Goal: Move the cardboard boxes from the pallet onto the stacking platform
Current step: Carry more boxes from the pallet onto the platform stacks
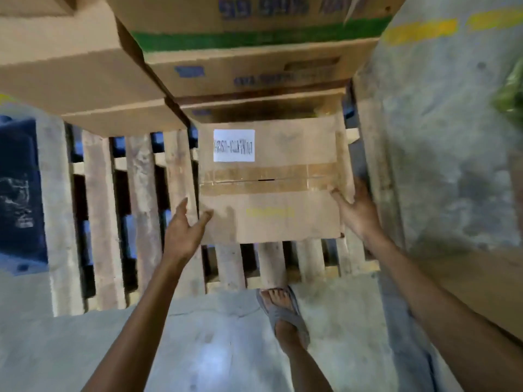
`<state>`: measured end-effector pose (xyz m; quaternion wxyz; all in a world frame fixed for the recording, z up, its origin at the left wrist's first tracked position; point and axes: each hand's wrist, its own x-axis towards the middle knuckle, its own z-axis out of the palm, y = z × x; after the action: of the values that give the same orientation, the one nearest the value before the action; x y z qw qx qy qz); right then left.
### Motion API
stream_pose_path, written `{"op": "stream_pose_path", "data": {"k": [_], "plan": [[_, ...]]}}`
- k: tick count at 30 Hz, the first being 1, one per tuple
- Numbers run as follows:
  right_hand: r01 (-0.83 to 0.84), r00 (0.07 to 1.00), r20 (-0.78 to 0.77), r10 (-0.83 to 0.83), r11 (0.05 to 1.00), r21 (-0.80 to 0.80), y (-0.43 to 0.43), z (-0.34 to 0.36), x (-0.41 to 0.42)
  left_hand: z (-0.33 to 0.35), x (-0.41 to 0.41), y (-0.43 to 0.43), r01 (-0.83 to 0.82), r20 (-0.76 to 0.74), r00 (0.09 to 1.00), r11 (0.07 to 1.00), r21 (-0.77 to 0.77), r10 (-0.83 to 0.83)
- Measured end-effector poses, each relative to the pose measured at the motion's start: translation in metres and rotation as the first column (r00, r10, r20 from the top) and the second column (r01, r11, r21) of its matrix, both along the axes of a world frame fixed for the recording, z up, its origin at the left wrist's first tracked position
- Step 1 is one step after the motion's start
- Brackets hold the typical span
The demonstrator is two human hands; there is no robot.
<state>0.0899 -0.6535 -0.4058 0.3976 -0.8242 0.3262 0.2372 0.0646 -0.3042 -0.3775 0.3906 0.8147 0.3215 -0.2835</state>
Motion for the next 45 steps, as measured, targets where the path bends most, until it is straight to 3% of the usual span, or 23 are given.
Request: {"op": "stream_pose_path", "data": {"k": [3,7,12,16,22,30,34,38,45], "plan": [[0.14,0.987,0.066,-0.146,0.987,0.081,0.006,-0.043,0.025,-0.062,0.028,0.002,-0.087,0.011,0.996,0.995,-0.057,0.087],[0.198,0.98,0.006,-0.201,0.97,0.141,0.021,-0.067,0.04,-0.101,0.049,-0.008,-0.288,0.002,0.956,0.943,-0.165,0.293],[0.195,0.977,0.048,-0.208,0.96,0.2,0.029,-0.031,0.016,-0.059,0.029,-0.008,-0.381,-0.032,0.923,0.902,-0.205,0.383],[0.157,0.982,0.083,-0.169,0.978,0.14,0.035,0.058,-0.012,0.039,0.006,-0.001,-0.361,0.007,0.93,0.915,-0.178,0.368],[0.187,0.974,0.141,-0.177,0.981,-0.059,0.025,0.267,-0.078,0.253,-0.022,-0.01,-0.245,0.126,0.957,0.961,-0.13,0.262],[0.428,0.828,0.447,-0.339,0.897,-0.111,-0.003,0.537,-0.195,0.501,-0.054,-0.062,0.144,0.335,0.94,0.97,-0.197,-0.072],[0.578,0.755,0.493,-0.432,0.793,-0.191,-0.044,0.646,-0.293,0.608,-0.098,-0.116,0.471,0.497,0.792,0.873,-0.129,-0.354],[0.679,0.687,0.521,-0.507,0.704,-0.211,-0.077,0.731,-0.409,0.69,-0.16,-0.188,0.676,0.594,0.635,0.727,-0.118,-0.494],[0.852,0.505,0.546,-0.669,0.486,-0.193,-0.117,0.806,-0.628,0.746,-0.283,-0.33,0.942,0.632,0.257,0.336,0.006,-0.731]]}}
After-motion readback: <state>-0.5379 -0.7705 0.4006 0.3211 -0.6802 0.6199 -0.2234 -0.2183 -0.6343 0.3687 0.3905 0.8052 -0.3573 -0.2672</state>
